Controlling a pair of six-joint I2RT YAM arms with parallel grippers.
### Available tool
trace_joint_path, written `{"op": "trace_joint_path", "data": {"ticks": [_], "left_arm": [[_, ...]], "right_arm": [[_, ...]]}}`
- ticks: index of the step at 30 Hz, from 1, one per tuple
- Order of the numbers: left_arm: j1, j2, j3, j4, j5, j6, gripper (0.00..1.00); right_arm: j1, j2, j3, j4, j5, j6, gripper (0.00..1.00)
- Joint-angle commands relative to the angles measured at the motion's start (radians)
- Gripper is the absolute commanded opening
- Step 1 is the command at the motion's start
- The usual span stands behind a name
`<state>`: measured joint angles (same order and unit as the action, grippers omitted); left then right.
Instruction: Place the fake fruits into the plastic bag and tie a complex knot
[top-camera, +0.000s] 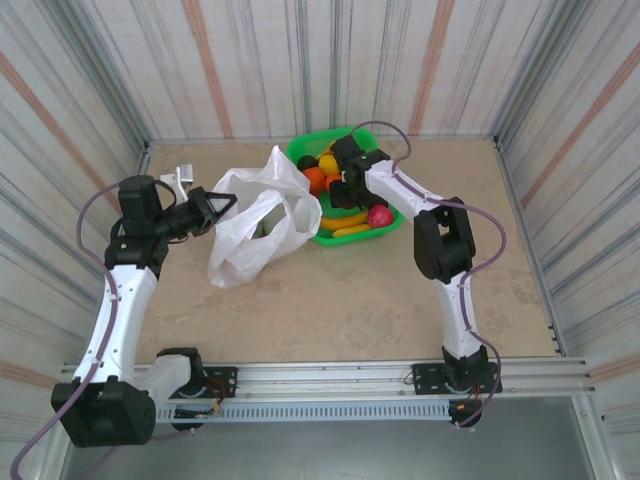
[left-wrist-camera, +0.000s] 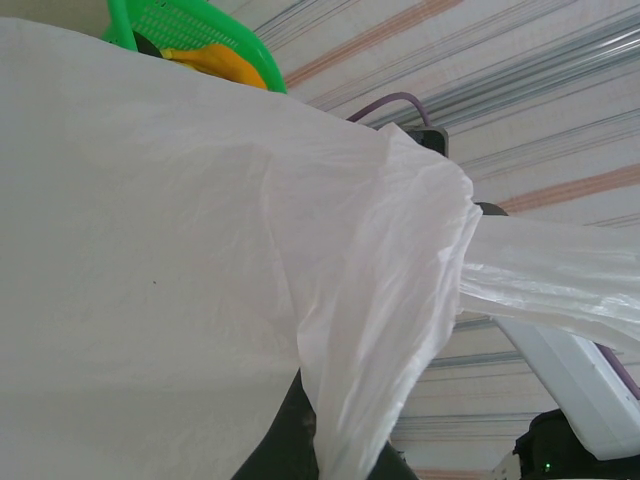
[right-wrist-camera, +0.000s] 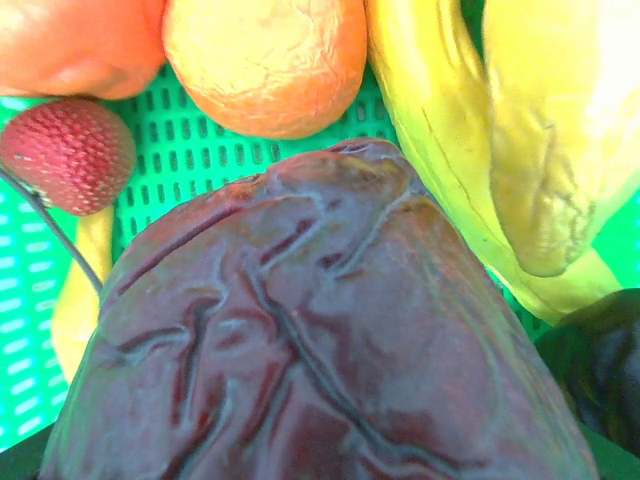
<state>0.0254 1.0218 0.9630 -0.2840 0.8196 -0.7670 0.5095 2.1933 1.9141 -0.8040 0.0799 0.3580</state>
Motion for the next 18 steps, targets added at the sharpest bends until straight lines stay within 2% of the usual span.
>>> {"op": "trace_joint_path", "data": {"ticks": [1, 14, 18], "left_arm": [[0.006, -0.011, 0.01, 0.023, 0.027, -0.005, 0.0], [0.006, 0.011, 0.012, 0.028, 0.023, -0.005, 0.0], [0.005, 0.017, 0.017, 0.025, 0.028, 0.002, 0.0]], "right_arm": [[0.002, -0.094, -0.03, 0.02, -0.008, 0.012, 0.55], [0.009, -0.361, -0.241, 0.045, -0.031, 0.01, 0.55], [0.015, -0.474, -0.312, 0.043, -0.09, 0.007, 0.55]]}}
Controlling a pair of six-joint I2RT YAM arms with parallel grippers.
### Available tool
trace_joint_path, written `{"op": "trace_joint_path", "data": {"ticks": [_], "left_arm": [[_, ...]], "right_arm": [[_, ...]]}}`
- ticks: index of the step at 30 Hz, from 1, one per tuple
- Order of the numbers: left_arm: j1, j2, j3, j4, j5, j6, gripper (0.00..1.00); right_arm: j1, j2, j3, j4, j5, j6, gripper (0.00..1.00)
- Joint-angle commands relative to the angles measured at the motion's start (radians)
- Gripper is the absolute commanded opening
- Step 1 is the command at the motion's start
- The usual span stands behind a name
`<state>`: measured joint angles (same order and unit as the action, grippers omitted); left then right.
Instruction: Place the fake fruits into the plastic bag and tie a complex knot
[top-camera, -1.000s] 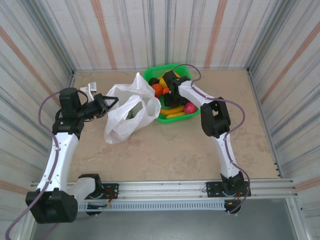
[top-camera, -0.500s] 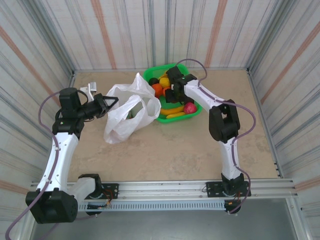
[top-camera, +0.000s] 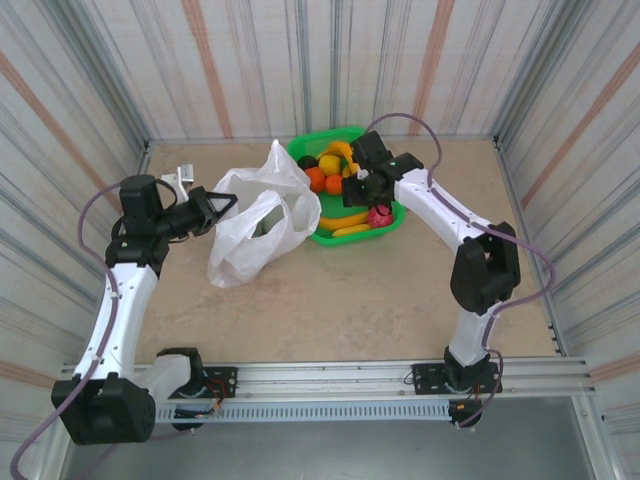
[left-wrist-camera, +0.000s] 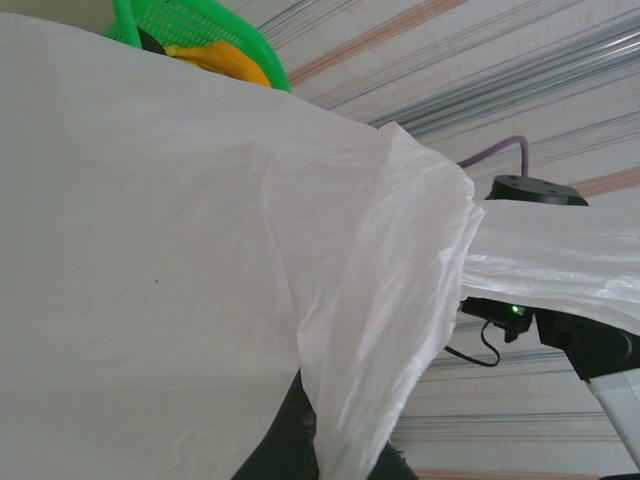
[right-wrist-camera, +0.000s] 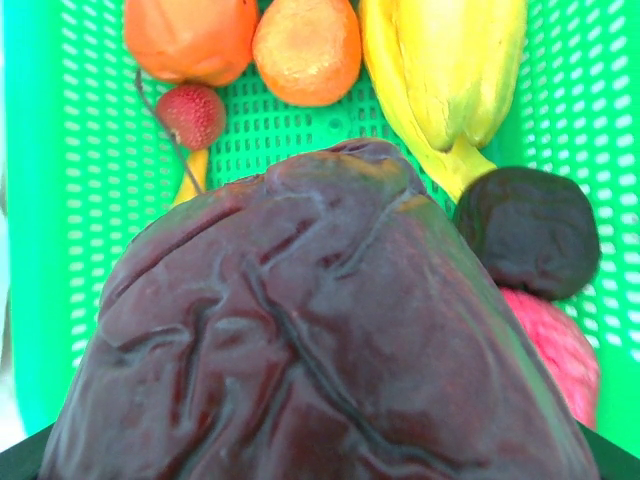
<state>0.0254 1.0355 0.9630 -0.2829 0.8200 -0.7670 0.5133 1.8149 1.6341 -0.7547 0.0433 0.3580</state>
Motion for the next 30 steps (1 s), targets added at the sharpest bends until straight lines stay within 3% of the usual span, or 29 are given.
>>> {"op": "trace_joint_path", "data": {"ticks": [1, 5, 16, 30], "left_arm": [[0.006, 0.005, 0.025, 0.01, 0.031, 0.017, 0.0], [0.005, 0.02, 0.071, -0.074, 0.039, 0.093, 0.0], [0.005, 0.028, 0.071, -0.077, 0.063, 0.111, 0.0], [0.005, 0.034, 0.088, -0.101, 0.077, 0.143, 0.0]], "right_arm": [[0.013, -0.118, -0.04, -0.016, -0.072, 0.007, 0.55], [0.042, -0.208, -0.046, -0.076, -0.124, -0.004, 0.55], [0.149, -0.363, 0.004, -0.153, -0.18, 0.013, 0.55], [0.269, -0.307, 0.066, -0.032, -0.276, 0.023, 0.54]]}}
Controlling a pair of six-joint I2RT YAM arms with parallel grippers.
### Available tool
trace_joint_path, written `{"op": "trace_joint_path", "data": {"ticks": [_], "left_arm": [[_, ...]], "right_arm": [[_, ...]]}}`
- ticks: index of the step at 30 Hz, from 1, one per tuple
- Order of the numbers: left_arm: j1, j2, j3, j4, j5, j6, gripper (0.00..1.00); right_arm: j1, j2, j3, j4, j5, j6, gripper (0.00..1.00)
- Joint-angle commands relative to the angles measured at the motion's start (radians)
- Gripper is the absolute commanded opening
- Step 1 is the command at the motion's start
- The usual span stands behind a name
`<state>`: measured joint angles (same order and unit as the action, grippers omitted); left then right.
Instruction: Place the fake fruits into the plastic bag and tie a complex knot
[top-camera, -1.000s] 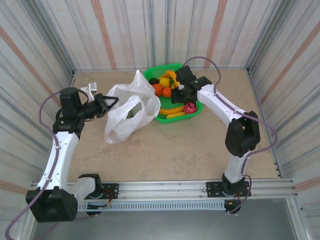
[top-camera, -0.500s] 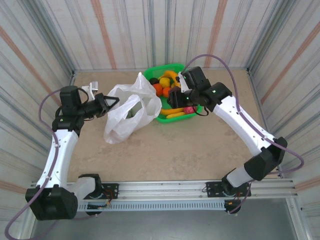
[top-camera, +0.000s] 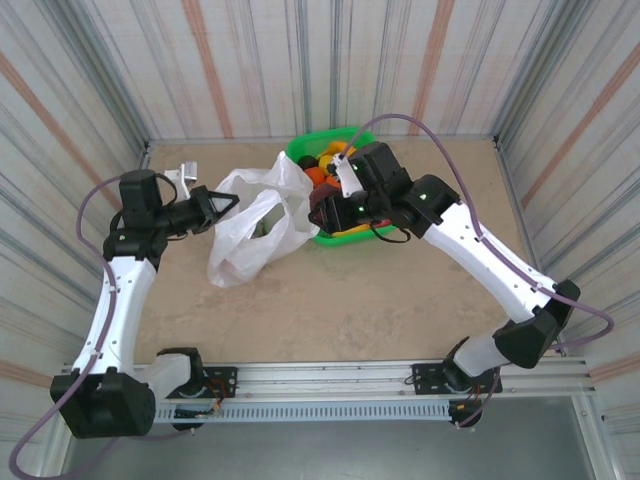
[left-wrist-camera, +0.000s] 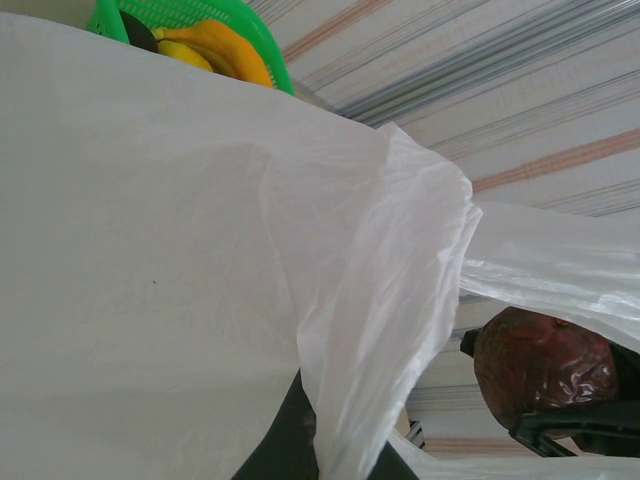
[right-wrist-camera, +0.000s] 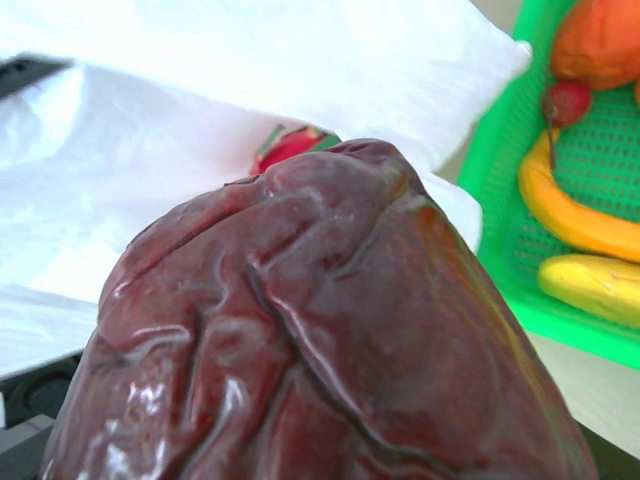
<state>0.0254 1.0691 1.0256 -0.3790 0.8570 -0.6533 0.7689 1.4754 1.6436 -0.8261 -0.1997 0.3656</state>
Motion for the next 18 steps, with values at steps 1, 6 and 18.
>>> {"op": "trace_joint_path", "data": {"ticks": [1, 6, 18], "left_arm": [[0.006, 0.001, 0.025, -0.003, 0.042, 0.03, 0.0], [0.005, 0.002, 0.021, 0.005, 0.061, 0.043, 0.0], [0.006, 0.003, 0.011, 0.01, 0.091, 0.063, 0.0]], "right_arm": [[0.019, 0.045, 0.068, 0.039, -0.04, 0.011, 0.54], [0.041, 0.098, 0.11, 0.053, -0.056, -0.001, 0.54], [0.069, 0.256, 0.273, 0.068, -0.106, -0.015, 0.54]]}}
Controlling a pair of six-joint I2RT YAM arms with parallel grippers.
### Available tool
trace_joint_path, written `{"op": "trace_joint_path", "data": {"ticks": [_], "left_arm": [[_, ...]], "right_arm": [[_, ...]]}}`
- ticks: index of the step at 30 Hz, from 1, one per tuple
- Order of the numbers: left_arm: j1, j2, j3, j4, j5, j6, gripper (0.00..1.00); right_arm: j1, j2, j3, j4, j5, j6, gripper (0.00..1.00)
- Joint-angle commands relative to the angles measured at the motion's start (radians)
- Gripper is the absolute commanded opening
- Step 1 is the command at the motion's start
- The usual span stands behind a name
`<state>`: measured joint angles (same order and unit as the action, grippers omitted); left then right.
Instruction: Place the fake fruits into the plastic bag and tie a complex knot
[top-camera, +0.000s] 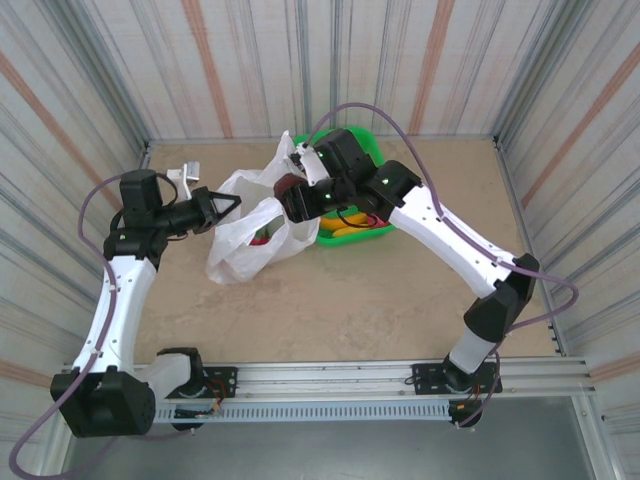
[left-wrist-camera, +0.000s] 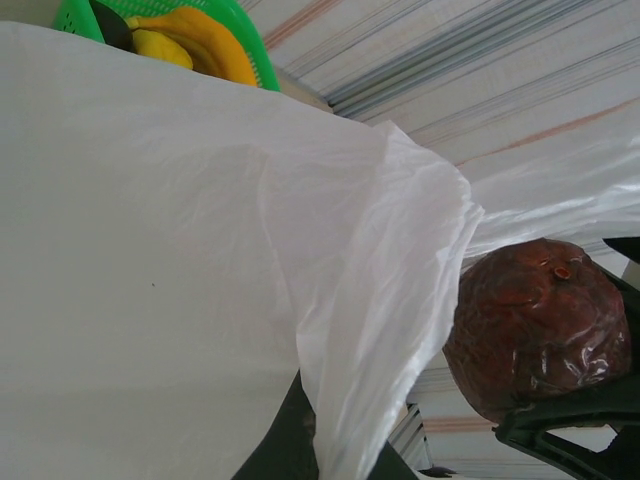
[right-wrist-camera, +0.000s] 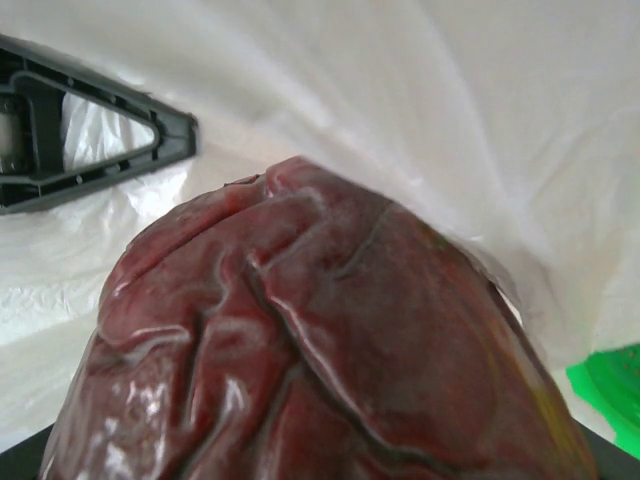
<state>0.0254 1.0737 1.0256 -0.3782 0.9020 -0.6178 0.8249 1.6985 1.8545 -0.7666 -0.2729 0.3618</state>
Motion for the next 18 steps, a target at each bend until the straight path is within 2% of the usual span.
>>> {"op": "trace_joint_path", "data": {"ticks": [1, 18], "left_arm": [[0.006, 0.0, 0.008, 0.011, 0.046, 0.026, 0.0], [0.004, -0.001, -0.005, 0.051, 0.041, -0.024, 0.0]], "right_arm": [[0.018, 0.047, 0.068, 0.012, -0.038, -0.011, 0.54], [0.059, 0.242, 0.138, 0.036, -0.068, 0.011, 0.55]]}}
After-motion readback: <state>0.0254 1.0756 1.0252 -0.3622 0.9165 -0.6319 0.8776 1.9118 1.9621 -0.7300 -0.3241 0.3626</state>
